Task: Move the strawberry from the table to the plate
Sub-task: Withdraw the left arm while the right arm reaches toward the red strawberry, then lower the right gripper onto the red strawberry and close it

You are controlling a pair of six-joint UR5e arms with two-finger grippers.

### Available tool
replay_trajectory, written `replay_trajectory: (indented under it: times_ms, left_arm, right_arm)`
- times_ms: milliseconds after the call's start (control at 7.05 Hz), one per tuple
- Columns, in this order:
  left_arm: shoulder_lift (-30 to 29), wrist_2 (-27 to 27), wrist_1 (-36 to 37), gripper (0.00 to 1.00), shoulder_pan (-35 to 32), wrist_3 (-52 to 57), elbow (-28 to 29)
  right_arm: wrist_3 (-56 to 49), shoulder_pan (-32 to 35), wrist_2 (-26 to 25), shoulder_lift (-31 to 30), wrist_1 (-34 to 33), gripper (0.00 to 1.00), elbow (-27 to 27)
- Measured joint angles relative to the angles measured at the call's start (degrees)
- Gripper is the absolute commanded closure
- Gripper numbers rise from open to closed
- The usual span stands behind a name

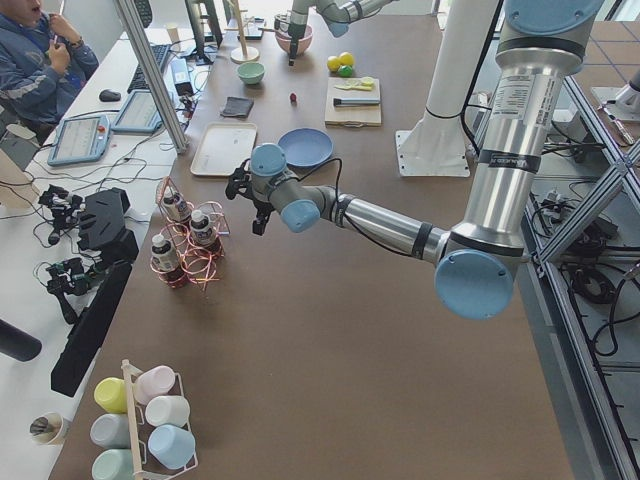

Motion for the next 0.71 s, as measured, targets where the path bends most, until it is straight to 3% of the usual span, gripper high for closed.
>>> replay_trajectory:
  times_ms: [426, 709]
  left_arm:
    - [3.8, -6.0, 17.7, 0.02, -13.9, 28.1, -0.2]
    - [8.2, -5.7, 20.4, 0.02, -17.8, 33.5, 0.4]
  right_arm:
    - [3.3, -4.8, -2.5, 4.3, -1.0, 0.01, -2.9]
    - [3.5, -7.5, -4.6, 8.5, -4.1, 0.02, -5.2]
